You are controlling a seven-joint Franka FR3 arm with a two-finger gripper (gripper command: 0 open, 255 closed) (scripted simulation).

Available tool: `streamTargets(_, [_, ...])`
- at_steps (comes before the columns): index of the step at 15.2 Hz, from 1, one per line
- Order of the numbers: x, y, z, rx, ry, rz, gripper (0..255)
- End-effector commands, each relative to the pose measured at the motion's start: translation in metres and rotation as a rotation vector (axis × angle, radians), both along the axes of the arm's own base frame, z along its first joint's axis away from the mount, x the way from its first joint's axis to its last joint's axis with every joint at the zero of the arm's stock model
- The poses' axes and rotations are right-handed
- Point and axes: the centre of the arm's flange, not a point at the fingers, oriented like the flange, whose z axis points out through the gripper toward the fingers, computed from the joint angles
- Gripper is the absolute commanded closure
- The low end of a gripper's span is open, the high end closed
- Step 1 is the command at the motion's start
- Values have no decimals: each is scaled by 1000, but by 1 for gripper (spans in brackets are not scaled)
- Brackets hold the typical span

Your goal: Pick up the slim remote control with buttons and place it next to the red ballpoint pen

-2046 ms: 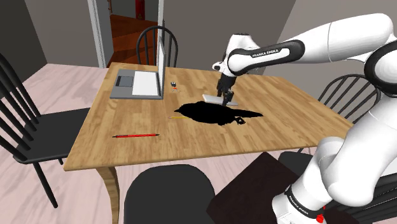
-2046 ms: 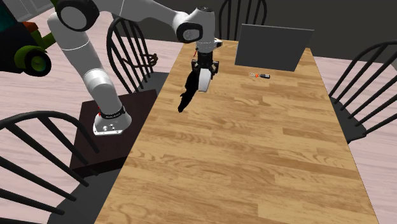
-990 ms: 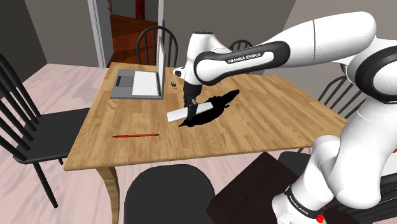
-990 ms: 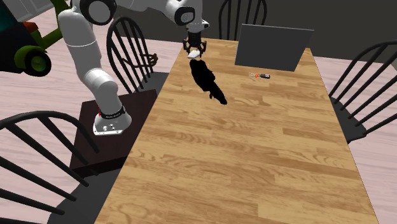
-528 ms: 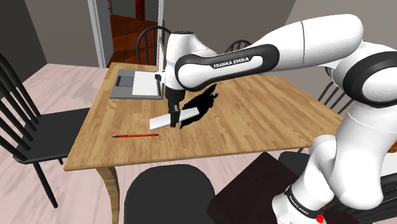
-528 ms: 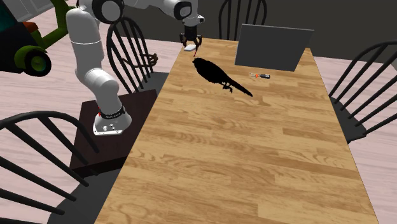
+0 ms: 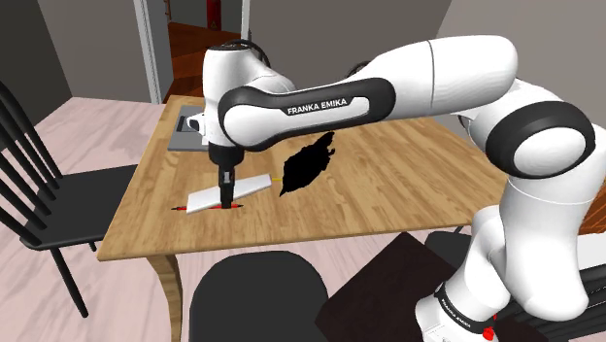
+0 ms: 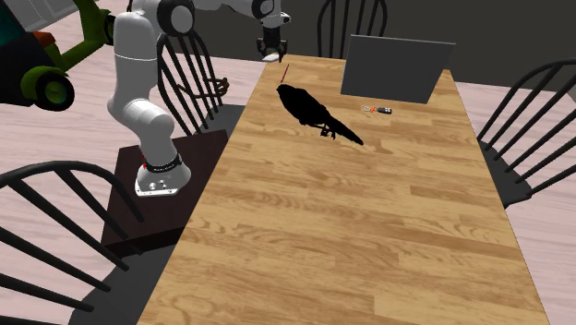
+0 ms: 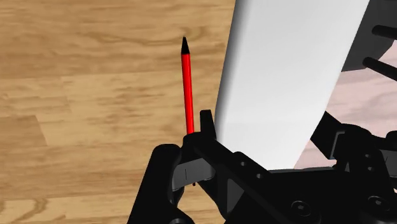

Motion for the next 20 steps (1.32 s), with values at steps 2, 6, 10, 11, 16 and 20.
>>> streamTargets(2, [2,41,1,0,0,-1,255])
streamTargets(6, [4,94,1,0,0,-1,255])
streamTargets(10, [5,147,2,0,0,-1,255])
streamTargets(11, [5,147,-4,0,0,-1,255])
streamTargets(16, [5,147,-30,0,0,-1,255])
streamTargets(20, [5,147,-51,0,0,-1,255])
